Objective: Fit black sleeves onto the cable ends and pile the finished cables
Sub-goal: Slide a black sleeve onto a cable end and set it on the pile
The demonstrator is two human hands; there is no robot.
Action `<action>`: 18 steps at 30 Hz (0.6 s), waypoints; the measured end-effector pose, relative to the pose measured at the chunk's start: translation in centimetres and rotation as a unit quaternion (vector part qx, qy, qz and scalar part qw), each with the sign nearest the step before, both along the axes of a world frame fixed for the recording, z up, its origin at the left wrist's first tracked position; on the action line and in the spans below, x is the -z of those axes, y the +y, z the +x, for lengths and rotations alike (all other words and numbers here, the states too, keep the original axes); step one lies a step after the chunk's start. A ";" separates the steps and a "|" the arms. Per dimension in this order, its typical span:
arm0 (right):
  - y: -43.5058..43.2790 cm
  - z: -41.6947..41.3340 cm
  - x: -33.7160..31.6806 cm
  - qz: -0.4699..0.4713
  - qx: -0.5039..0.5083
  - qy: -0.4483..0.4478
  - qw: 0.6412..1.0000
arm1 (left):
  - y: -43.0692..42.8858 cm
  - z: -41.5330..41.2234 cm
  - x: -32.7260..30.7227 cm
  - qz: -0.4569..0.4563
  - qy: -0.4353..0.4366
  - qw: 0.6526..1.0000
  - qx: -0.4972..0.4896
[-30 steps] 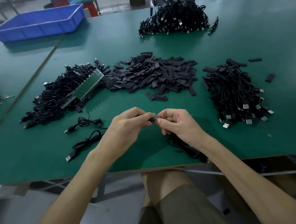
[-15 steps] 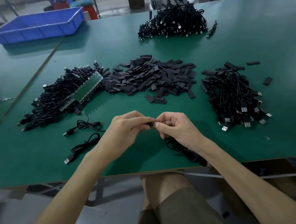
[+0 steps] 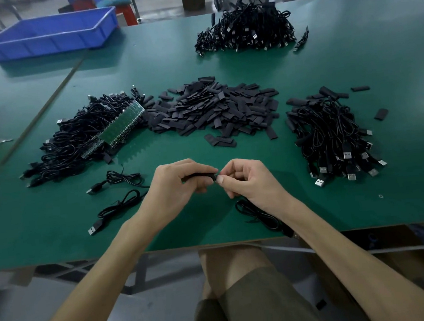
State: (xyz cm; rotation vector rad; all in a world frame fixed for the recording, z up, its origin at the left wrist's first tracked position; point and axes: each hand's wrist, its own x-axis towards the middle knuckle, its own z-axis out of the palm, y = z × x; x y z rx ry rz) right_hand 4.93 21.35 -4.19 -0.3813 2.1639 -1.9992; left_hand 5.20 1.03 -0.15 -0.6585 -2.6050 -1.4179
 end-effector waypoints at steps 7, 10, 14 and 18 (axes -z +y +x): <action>0.0 0.1 0.0 -0.014 0.012 -0.002 1.000 | 0.2 0.2 -0.2 -0.053 0.065 0.996 0.017; 0.0 0.2 -0.2 -0.018 0.005 0.002 1.000 | -0.2 0.1 -0.1 -0.070 0.090 0.993 0.013; 0.1 0.3 -0.5 -0.027 0.000 0.005 1.000 | -1.1 -0.2 0.1 -0.041 0.063 0.997 -0.023; 0.2 0.4 -0.5 -0.025 0.004 0.011 1.000 | -1.4 -0.2 0.3 -0.045 0.051 0.997 -0.022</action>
